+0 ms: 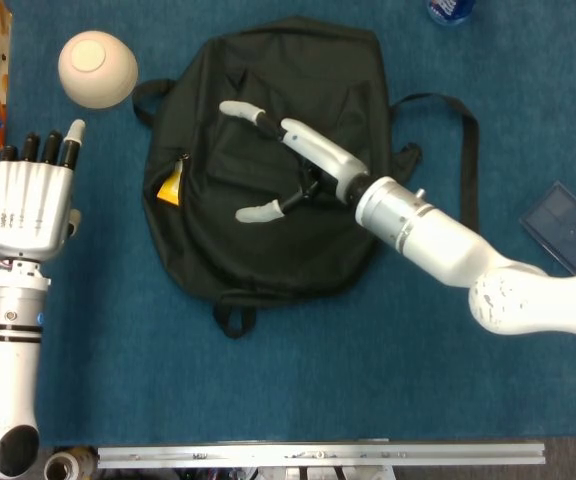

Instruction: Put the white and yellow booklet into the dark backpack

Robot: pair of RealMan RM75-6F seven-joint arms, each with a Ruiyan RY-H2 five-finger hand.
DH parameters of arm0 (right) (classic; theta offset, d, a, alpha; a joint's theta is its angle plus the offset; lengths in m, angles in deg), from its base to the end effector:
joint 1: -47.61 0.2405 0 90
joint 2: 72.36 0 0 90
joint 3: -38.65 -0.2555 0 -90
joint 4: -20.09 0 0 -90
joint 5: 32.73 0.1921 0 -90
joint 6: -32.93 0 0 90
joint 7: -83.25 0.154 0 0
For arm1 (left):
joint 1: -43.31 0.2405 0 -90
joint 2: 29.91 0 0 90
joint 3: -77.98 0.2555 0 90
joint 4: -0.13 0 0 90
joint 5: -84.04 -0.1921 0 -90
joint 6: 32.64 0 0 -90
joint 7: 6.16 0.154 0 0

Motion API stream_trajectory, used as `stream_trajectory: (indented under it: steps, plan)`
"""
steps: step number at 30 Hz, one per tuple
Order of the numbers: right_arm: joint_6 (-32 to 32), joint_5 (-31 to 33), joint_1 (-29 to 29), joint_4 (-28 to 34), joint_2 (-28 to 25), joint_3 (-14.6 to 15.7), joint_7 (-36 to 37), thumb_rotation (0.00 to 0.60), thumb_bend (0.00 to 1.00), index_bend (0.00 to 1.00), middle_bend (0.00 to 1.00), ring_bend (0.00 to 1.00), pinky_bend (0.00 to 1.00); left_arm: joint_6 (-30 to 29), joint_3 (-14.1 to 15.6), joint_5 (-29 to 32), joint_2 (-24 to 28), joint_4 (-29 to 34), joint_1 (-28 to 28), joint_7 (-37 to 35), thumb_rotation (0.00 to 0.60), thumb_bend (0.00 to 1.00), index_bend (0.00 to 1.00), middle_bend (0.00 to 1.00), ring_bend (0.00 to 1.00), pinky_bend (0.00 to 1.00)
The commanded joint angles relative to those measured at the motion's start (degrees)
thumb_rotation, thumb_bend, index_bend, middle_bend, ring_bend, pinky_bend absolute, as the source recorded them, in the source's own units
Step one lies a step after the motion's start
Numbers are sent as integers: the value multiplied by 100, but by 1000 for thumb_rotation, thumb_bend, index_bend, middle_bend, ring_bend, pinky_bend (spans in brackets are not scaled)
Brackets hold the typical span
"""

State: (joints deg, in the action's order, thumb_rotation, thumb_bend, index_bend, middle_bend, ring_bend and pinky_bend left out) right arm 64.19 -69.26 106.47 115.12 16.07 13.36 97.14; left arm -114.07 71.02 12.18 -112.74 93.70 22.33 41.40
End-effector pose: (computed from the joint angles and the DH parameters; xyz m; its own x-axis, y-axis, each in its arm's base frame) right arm 0.0024 -0.3503 -0.0278 -0.3570 -0.7613 0.5412 -0.8541 0.0314 -0.5192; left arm -0.2304 0.2704 0.0797 0.7524 -0.0345 0.6578 0.6561 -0.0503 -0.7530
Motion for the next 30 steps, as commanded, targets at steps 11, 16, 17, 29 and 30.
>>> stream_trajectory:
  steps: [11, 16, 17, 29, 30]
  plan:
    - [2316, -728, -740, 543, -801, 1379, -1809, 600, 13, 153, 287, 150, 211, 18, 56, -208, 285, -59, 124, -867, 600, 0, 156, 301, 277, 436]
    - [2895, -1107, -1219, 673, -1183, 1769, -2134, 600, 96, 246, 370, 265, 369, -4, 75, -269, 415, -103, 215, -1275, 600, 0, 155, 302, 277, 436]
    - [3008, -1231, -1317, 681, -1251, 1861, -2201, 600, 102, 255, 380, 277, 392, -6, 75, -271, 449, -96, 235, -1358, 600, 0, 155, 303, 277, 436]
    - [4078, -2738, -2718, 340, -1937, 2801, -2006, 600, 74, 351, 435, 326, 457, -137, 85, -345, 840, -211, 537, -2359, 600, 0, 160, 304, 277, 433]
    - [4158, -2818, -2837, 278, -1978, 2848, -1985, 600, 58, 351, 436, 326, 457, -135, 95, -344, 893, -202, 570, -2448, 600, 0, 161, 304, 277, 429]
